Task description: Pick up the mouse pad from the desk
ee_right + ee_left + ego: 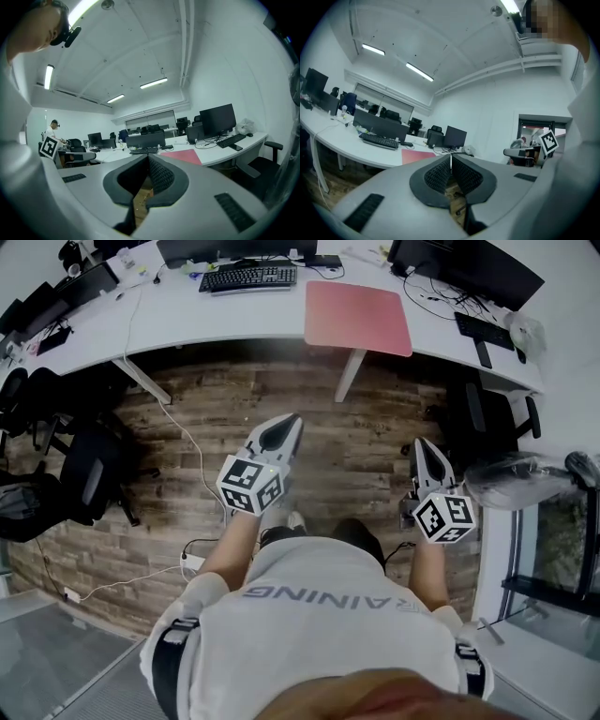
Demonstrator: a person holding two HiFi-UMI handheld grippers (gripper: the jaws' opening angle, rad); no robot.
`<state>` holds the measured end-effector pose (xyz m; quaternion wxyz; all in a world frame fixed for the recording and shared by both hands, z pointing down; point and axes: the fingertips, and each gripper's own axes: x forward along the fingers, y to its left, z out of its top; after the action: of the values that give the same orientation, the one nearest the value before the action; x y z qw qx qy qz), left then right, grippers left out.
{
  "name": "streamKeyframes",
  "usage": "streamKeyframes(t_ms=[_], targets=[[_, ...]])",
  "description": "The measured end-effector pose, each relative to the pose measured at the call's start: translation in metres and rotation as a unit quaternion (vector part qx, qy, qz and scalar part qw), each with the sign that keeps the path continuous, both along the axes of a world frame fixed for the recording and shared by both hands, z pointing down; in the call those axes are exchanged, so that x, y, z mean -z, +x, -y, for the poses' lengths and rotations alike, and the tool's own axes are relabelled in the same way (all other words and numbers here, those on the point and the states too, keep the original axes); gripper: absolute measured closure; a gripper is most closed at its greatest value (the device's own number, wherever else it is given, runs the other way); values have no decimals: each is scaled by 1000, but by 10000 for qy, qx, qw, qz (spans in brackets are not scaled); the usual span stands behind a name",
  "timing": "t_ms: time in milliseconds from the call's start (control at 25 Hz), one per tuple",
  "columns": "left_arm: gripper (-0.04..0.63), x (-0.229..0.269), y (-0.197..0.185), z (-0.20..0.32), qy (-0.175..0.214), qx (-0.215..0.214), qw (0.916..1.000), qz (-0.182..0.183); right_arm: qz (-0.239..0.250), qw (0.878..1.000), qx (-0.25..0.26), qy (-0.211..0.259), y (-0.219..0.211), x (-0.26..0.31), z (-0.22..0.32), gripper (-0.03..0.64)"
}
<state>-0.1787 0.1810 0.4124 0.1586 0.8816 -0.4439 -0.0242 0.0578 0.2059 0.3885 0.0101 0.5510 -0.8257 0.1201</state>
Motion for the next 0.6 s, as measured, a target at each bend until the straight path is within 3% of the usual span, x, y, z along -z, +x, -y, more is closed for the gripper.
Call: streamKeyframes(t_ms=[600], targets=[[554, -9, -3, 71, -205, 205, 9996, -9, 384, 9984, 345, -249, -2, -12, 88, 595]])
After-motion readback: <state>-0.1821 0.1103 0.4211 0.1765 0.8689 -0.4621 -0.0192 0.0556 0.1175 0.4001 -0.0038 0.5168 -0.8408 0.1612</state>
